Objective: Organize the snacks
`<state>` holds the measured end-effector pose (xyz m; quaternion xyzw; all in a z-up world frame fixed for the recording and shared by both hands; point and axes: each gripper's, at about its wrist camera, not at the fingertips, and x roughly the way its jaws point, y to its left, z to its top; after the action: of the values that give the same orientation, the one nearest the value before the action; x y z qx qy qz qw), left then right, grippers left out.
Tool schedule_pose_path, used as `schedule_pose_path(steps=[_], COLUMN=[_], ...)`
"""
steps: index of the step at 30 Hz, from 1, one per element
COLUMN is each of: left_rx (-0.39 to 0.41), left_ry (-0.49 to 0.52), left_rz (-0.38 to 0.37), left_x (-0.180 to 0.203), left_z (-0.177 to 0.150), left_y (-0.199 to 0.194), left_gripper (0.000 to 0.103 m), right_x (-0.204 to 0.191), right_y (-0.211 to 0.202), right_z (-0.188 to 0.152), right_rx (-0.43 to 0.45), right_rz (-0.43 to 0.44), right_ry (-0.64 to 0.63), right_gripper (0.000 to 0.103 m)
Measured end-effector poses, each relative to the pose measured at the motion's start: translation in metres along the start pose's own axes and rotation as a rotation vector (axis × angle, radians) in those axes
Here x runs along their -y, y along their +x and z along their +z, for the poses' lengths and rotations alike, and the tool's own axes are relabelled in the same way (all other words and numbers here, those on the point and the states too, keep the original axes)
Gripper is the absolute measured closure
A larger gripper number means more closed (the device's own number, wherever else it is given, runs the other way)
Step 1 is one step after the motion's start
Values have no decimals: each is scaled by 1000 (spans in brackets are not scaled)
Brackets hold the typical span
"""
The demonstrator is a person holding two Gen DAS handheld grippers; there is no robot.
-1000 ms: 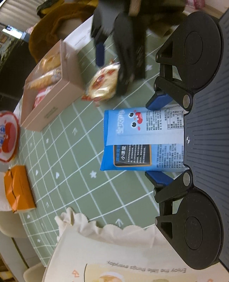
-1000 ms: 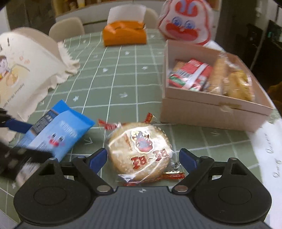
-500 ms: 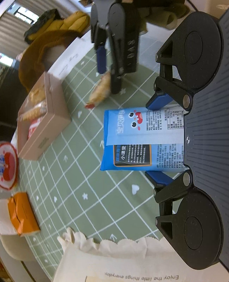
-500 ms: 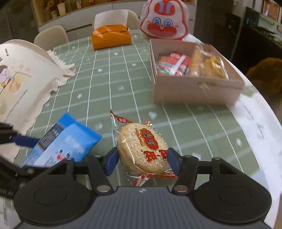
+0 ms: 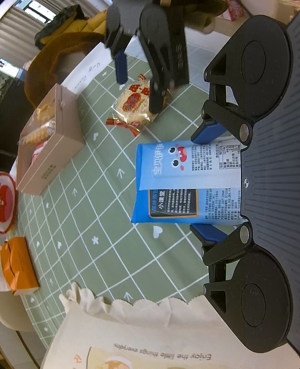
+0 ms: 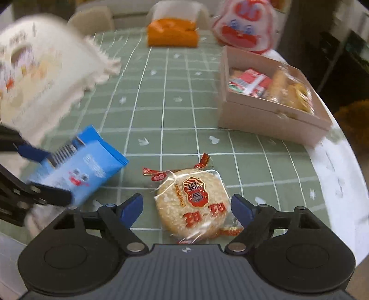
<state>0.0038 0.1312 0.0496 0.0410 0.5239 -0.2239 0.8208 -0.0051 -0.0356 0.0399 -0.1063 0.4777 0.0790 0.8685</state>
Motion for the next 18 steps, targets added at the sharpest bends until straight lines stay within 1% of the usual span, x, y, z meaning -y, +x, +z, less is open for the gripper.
schedule_pose_path(steps=[2,3,4,5,6,9,11,13,15,16,17,18], left_rx=[-2,-4,-7,-10,-12,-16,-16,-7,20,47,79,129], left_ry=[-7,-10,-11,-10,-8,2,7,13,6,-2,-8,-13], left_rz=[3,4,5,4,3,-2,-7,-20,-45,-69,-94,-118], left_x=[1,3,4,6,8,14,19,25,29,31,33,36], left_z=[-1,-2,-2,-2,-2,0,2,6,13,20,29,42], left_y=[0,0,0,0,0,1,2,3,0,-5,-11,-19], left_gripper=[23,23,23,23,23,23,23,23,23,23,23,23], right_x=[-2,-1,2,6,12,26,34,42,51,56,63,71], right_y=[14,21,26,27,29,27,22,14,0,-8,-21,-35], right_z=[4,5,6,7,7,2,-3,-8,-12,-11,-10,-6], right_rx=[-33,-54,-73,-66,-78,-87,-84,-82,-63,-48,-18,17], right_rz=[-36,-40,-33,-22,4,61,80,79,68,61,51,43], right_ry=[-56,-64,-61,-37,-4,93,151,203,242,251,264,274], right_gripper=[19,19,17,17,17,21,24,24,24,24,24,24])
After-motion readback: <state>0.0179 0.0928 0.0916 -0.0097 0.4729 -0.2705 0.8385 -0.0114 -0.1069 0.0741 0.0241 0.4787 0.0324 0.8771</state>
